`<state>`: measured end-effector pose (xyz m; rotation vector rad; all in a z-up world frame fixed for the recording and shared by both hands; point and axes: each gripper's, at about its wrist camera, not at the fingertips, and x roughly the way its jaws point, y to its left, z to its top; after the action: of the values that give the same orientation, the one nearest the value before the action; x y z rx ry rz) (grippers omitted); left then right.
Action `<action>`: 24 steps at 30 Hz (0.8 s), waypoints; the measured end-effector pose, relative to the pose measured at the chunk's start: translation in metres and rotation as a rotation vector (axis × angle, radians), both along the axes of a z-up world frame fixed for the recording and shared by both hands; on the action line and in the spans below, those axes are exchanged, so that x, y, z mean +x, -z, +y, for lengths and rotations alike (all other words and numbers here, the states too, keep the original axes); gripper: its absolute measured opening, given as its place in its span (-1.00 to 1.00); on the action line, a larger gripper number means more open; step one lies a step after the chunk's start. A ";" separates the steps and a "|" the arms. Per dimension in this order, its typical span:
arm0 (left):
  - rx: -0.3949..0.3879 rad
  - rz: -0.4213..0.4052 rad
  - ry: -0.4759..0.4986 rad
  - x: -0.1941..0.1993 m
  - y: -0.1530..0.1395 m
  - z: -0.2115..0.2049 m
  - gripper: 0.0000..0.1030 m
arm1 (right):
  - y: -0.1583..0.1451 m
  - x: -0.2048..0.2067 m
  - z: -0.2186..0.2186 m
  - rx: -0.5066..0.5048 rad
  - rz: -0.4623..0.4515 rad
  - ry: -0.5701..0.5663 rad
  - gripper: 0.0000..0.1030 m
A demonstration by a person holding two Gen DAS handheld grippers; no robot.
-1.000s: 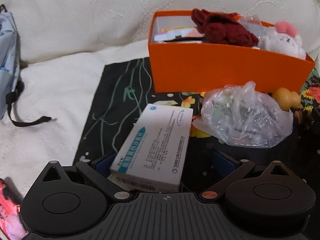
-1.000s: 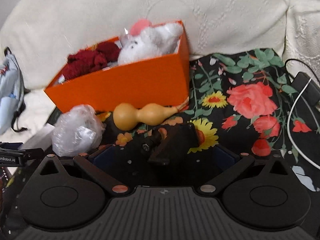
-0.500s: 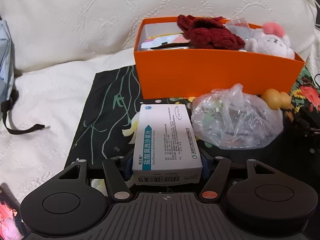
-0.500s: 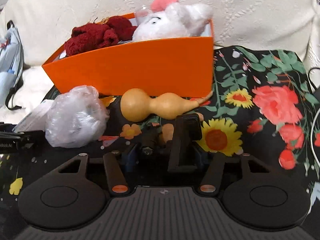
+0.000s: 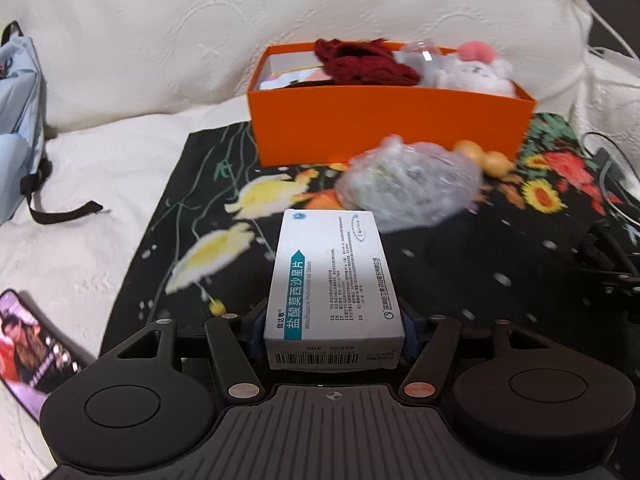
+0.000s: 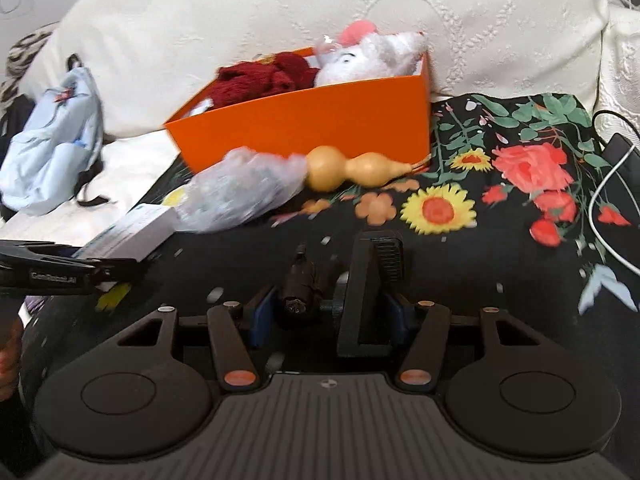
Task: Organize objects
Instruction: 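Grasp the white-blue medicine box with the left tool while the right tool grasps a black clip, then lift the medicine box with the left tool while the right tool lifts the black clip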
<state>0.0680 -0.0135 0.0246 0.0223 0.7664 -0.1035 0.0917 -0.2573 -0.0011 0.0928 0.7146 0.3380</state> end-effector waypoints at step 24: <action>0.043 -0.054 0.025 -0.009 0.003 -0.020 1.00 | 0.003 -0.034 0.006 -0.051 -0.074 -0.033 0.21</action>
<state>0.0585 -0.0334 0.0212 0.0753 0.7144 -0.1099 0.0575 -0.2515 -0.0043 0.0200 0.6516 0.3531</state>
